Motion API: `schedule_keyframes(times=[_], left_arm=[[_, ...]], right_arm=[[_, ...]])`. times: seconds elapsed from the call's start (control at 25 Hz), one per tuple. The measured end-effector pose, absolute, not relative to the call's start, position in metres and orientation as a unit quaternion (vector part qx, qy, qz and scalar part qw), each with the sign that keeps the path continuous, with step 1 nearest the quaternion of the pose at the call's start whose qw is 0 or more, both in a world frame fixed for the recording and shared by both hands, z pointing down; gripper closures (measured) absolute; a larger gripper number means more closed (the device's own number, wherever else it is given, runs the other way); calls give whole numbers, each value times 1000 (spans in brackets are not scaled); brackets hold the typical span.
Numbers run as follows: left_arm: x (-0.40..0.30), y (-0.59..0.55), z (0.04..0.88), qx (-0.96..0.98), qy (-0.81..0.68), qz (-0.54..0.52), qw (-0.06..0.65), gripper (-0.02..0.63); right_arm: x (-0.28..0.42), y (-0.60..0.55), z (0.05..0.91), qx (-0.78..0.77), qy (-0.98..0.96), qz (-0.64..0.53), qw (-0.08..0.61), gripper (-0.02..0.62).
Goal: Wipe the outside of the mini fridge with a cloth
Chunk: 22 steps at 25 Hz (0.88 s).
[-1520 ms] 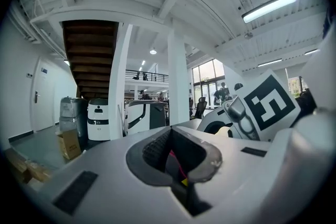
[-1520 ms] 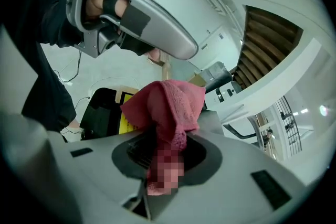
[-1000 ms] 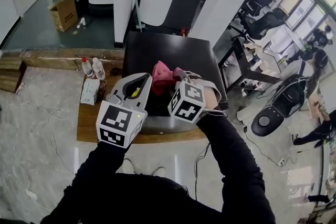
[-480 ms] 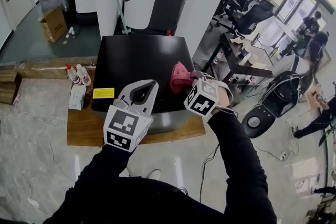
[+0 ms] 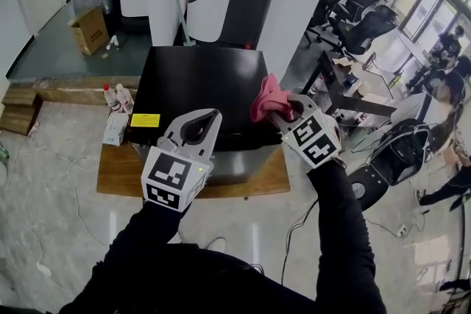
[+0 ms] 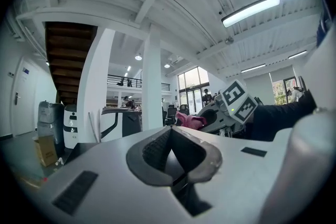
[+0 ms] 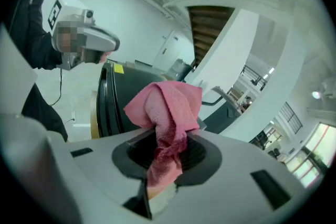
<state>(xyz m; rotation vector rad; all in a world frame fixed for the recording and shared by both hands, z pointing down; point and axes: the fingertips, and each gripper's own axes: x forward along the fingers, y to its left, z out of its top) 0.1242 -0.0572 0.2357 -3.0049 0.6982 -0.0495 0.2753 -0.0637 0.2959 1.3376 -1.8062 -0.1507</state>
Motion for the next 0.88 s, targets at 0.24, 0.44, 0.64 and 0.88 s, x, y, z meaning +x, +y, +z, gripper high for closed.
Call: schedule_keyframes(times=[0.24, 0.44, 0.64, 0.88], left_arm=[[86, -55, 218, -969, 243, 27, 28, 600], [31, -58, 216, -969, 240, 46, 31, 600], [-62, -65, 221, -966, 248, 64, 24, 600], [-181, -89, 247, -962, 263, 46, 52, 600]], right_arm=[[212, -34, 232, 560, -753, -145, 313, 497], [143, -16, 213, 561, -785, -155, 211, 497], [41, -17, 216, 566, -797, -161, 135, 494], [-93, -42, 254, 570, -812, -114, 55, 494]])
